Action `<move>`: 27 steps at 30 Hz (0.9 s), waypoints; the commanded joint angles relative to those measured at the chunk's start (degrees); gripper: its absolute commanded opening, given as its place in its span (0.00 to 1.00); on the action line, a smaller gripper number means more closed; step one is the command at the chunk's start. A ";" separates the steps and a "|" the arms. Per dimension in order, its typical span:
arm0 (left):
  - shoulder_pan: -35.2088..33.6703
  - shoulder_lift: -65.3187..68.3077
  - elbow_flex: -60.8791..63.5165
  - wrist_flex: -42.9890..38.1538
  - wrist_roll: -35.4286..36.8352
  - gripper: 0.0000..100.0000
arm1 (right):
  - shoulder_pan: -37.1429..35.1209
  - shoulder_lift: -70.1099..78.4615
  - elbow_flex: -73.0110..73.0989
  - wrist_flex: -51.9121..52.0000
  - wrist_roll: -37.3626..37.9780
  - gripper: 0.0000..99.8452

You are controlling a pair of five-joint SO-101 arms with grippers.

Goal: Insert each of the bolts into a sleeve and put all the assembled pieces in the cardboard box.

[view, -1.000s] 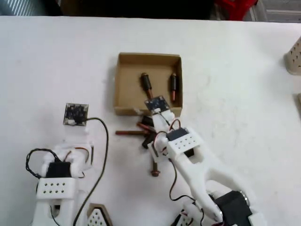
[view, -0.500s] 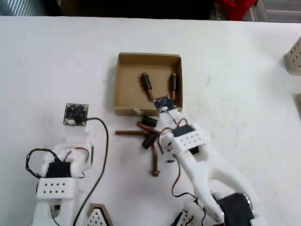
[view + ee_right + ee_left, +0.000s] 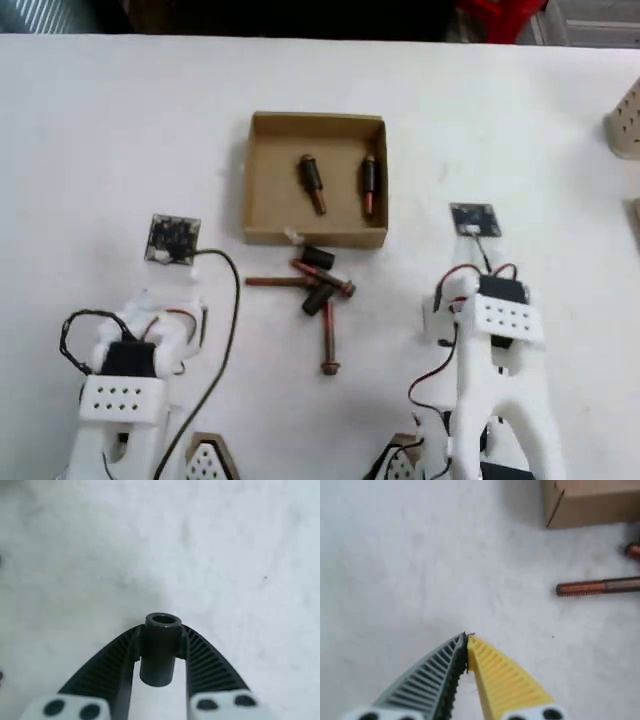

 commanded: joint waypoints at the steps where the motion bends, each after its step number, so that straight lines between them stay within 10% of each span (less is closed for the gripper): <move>1: 4.00 7.87 -12.13 4.13 3.52 0.02 | 3.91 -1.80 -0.18 -0.84 0.70 0.02; 11: 24.13 44.97 -37.10 17.14 1.93 0.02 | 6.37 -1.80 3.34 -7.69 0.79 0.02; 23: 42.59 32.57 -27.60 5.71 10.02 0.03 | 6.11 -1.80 3.43 -7.78 0.79 0.02; 27: 43.30 31.43 -26.37 1.93 10.64 0.17 | 6.02 -1.80 3.96 -7.78 3.69 0.02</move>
